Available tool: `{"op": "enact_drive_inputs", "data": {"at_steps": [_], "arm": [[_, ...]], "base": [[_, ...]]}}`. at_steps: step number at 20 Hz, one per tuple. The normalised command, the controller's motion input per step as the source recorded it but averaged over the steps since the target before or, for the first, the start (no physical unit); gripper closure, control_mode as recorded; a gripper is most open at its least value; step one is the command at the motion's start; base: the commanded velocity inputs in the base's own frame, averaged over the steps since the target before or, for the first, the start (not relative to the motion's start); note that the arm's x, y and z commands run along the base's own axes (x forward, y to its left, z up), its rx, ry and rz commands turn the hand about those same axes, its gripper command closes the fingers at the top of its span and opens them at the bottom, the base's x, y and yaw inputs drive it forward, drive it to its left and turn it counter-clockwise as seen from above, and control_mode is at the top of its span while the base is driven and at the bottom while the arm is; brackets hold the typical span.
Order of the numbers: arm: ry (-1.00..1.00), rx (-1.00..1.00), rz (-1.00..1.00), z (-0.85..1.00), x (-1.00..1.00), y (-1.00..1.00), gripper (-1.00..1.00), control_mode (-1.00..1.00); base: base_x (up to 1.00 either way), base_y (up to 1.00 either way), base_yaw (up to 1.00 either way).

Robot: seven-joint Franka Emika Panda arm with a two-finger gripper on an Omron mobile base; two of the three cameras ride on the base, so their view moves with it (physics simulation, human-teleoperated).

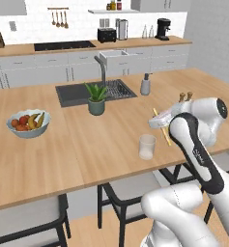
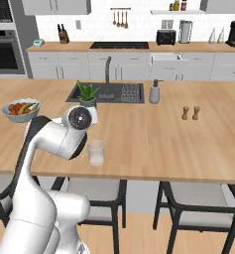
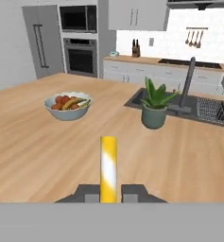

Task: Take a straw from the drawer in front and place it inside the glass cup on the dining counter.

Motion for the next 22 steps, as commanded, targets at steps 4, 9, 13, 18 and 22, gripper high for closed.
{"op": "enact_drive_inputs", "data": {"at_steps": [4, 9, 13, 18, 22], "arm": [[-0.20, 0.22, 0.31, 0.06, 0.41, -0.17, 1.00, -1.00], [-0.07, 0.21, 0.19, 0.00, 0.49, 0.00, 1.00, -1.00], [0.00, 0.12, 0.09, -0.05, 0.36, 0.00, 1.00, -1.00], [0.00, 0.02, 0.05, -0.23, 0.27, -0.03, 1.00, -1.00], [0.00, 0.00, 0.05, -0.24, 0.31, -0.09, 1.00, -1.00]], "base": [[0.00, 0.00, 0.00], [0.00, 0.00, 0.00], [0.00, 0.00, 0.00], [0.00, 0.00, 0.00], [0.00, 0.00, 0.00]]}}
